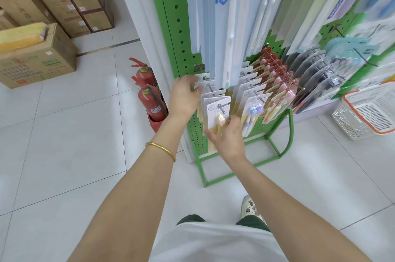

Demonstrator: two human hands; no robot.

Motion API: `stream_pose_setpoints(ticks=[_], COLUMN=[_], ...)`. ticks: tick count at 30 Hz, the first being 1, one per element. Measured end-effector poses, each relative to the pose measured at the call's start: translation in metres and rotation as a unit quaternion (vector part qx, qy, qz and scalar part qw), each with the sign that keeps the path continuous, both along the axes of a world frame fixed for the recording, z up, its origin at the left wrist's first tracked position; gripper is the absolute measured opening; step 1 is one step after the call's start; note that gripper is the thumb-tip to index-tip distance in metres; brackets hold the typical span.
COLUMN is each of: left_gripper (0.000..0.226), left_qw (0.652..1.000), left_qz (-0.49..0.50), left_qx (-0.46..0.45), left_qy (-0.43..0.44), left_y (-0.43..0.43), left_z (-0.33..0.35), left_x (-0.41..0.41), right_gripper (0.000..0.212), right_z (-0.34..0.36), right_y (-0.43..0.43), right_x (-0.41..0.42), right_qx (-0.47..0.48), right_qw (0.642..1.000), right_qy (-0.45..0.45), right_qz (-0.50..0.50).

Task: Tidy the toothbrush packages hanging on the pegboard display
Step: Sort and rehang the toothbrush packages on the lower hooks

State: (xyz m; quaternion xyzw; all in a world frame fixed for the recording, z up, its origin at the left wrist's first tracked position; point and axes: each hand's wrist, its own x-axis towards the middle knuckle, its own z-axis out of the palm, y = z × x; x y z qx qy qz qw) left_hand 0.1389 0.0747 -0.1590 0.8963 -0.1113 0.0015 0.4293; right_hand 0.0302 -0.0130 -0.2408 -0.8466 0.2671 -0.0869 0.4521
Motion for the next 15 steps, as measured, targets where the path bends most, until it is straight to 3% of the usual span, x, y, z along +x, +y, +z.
stream_pose_setpoints(ticks=[15], left_gripper=[0.011], left_qw=[0.999], left_qz=[0.026], left_qx=[0.003], left_qy=[-0.038], left_y=[-0.0007], left_z=[0.0001], left_x=[0.0087], right_gripper=[0.083], right_z=[-0.0009], right_y=[-0.006], right_x=[-0.008], right_qx=[-0.008], right_qw=[0.999], right_qy=[0.042], right_qz=[0.02])
